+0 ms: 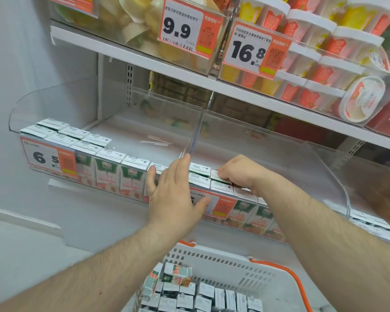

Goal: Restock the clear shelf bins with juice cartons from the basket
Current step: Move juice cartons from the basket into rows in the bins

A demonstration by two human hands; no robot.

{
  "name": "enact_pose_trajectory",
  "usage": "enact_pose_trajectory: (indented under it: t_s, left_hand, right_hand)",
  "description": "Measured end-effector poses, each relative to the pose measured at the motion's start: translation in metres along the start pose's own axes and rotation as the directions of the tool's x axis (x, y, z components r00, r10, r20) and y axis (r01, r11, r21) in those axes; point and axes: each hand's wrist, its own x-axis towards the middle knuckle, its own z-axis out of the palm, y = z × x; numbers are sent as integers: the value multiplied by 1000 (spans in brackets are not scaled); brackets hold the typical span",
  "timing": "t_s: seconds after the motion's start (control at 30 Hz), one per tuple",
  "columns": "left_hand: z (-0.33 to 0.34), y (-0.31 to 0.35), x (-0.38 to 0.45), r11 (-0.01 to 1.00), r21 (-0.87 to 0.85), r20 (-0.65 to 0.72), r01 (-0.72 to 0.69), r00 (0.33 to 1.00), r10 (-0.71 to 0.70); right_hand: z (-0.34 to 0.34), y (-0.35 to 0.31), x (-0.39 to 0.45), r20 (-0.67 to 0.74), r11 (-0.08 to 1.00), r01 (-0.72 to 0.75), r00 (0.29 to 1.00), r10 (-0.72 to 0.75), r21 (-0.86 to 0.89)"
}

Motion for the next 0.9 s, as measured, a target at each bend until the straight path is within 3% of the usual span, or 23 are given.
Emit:
enact_pose_trajectory:
  t_s: [0.23,0.27,0.33,0.37,0.4,0.47,0.5,0.53,0.6,0.67,0.8,0.9]
  left_hand:
    - [-6,3,1,1000,22,37,-15,999,14]
    - [-7,2,0,997,56,32,-45,999,43]
    - [-8,3,-3,981,116,-44,-158,985,164]
    - [-7,5,-6,970,98,-107,-223,967,233]
    - [-5,8,-9,956,64,-160,-286,943,292]
    - [-3,14,-20,918,9,-139,-396,909,393]
    - [-1,16,-26,906,-21,-67,-422,905,420]
    - [1,18,-33,902,-52,28,-430,902,431]
    - [5,20,-48,899,-72,212,-433,874,438]
    - [14,18,-58,906,-23,362,-423,841,402]
    - [36,-7,-64,965,116,663,-235,742,101]
    - [52,-31,-66,937,280,753,-208,653,-81]
  right_hand:
    - [1,-6,-9,-49,994,-31,998,26,-102]
    - [2,-5,-11,-95,989,-18,995,4,-149]
    - [7,-1,-25,-325,964,15,940,-103,-264]
    - [11,2,-36,-469,956,66,860,-200,-286]
    - [15,7,-46,-598,938,177,732,-327,-297]
    - [31,23,-71,-749,825,463,407,-522,-324]
    - [41,35,-84,-767,758,565,310,-562,-327]
    - [51,49,-97,-754,703,641,286,-592,-309]
    - [73,79,-116,-698,689,683,371,-612,-242]
    - [91,112,-122,-667,772,612,504,-549,-172]
    - [118,156,-116,-502,955,292,834,-230,46]
    - [141,171,-108,-318,985,110,946,-61,136]
